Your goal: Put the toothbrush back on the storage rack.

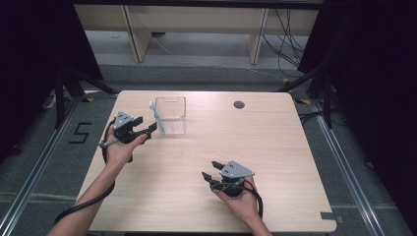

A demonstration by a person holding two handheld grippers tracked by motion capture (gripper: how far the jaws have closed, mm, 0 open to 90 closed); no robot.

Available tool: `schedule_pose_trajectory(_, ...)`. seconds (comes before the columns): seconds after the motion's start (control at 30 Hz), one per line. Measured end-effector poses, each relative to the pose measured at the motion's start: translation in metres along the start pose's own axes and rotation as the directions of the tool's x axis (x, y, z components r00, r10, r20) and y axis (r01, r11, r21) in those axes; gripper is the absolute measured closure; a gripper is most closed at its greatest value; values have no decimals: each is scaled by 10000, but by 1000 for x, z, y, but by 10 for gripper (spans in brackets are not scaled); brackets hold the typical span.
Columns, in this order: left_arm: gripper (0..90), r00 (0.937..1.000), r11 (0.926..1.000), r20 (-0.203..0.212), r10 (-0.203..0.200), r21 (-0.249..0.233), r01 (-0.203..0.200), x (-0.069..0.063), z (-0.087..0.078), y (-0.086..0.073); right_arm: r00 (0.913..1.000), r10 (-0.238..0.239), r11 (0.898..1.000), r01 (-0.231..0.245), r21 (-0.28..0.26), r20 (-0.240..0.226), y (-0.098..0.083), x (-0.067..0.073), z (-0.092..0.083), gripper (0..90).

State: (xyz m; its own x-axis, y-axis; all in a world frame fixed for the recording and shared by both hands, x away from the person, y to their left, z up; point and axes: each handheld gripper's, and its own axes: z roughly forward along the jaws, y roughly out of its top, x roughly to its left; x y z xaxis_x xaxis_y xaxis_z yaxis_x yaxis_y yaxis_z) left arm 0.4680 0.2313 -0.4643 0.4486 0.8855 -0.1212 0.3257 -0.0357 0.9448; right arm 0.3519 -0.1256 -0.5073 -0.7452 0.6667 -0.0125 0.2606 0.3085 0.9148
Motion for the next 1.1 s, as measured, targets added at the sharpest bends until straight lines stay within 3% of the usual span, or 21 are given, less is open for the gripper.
schedule_pose_trajectory(0.07,315,10000,10000,-13,23,30,-23,-1,-4,-1,9999,103,9999,-102,67,-39,0,1,-1,469)
schedule_pose_trajectory(0.13,314,10000,10000,-1,15,-28,-15,-1,-9,-3,9998,-205,9998,205,-64,23,0,-2,0,469)
schedule_pose_trajectory(0.23,313,10000,10000,41,19,-93,-19,-3,-15,-6,9999,22,9999,-20,113,-113,1,-1,-1,469)
schedule_pose_trajectory(0.6,312,9997,9997,127,204,-150,-202,-10,-37,-20,9999,-19,9999,20,118,-115,1,-1,-1,469)
schedule_pose_trajectory(0.8,314,9996,9997,185,208,-131,-206,-16,-49,-35,9996,-46,10000,46,-10,-280,1,-1,0,468)
schedule_pose_trajectory(0.93,314,9995,9997,266,178,-163,-174,-18,-55,-46,9996,-261,9997,261,-23,-56,1,-3,-1,468)
schedule_pose_trajectory(1.1,318,9993,9995,237,273,-142,-270,-19,-64,-59,10000,19,10000,-19,81,-64,1,1,-1,468)
